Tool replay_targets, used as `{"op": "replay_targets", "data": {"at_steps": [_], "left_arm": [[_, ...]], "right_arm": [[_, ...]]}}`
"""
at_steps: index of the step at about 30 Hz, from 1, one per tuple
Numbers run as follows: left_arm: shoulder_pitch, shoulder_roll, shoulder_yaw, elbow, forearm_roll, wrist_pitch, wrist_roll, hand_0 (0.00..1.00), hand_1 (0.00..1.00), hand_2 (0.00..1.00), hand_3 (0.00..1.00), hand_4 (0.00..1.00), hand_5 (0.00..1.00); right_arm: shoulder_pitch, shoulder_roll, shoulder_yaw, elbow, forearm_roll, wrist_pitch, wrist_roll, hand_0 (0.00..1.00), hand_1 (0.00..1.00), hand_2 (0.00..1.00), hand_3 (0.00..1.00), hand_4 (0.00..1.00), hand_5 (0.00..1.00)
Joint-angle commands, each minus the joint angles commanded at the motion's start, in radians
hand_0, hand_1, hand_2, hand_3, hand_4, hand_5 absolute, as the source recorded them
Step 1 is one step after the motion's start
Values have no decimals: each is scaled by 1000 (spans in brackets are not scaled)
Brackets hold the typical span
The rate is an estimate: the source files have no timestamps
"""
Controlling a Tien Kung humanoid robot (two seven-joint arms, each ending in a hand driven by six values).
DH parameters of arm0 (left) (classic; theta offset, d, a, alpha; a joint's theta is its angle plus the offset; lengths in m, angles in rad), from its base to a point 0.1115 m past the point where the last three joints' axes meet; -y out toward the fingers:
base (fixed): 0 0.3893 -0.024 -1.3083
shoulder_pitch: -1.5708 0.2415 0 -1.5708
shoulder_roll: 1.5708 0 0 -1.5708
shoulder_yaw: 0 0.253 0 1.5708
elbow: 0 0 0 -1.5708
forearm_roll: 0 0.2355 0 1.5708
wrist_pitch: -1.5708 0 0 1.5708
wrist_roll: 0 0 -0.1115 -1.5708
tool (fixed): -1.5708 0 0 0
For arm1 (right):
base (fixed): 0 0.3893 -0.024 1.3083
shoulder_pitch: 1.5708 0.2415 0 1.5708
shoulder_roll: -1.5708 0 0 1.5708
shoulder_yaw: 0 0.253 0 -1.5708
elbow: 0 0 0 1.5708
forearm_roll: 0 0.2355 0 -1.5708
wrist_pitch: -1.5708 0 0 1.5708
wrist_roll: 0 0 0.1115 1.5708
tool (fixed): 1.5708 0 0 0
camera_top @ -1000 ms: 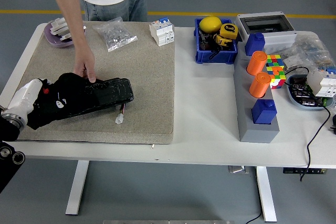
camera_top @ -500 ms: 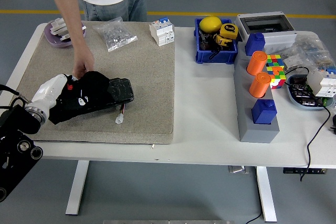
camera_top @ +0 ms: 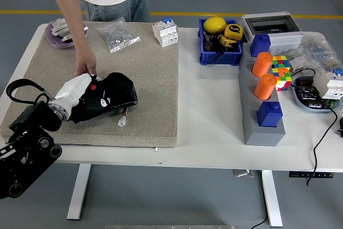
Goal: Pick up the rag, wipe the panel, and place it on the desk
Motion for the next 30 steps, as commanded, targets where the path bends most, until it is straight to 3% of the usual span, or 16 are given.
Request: {"op": "replay_targets", "data": {"at_steps": [17, 30], "left_arm": [[-51, -48, 58, 32, 1, -4, 15, 203, 97, 548, 561, 551, 2], [-34, -24, 24, 21, 21, 0, 26, 204, 99, 547, 561, 555, 2]], "right_arm": [[5, -3, -5, 6, -6, -2, 0, 753, 612, 642, 617, 998, 625], [3, -3, -2, 6, -6, -2, 0, 752, 612, 641, 620, 998, 627]]}}
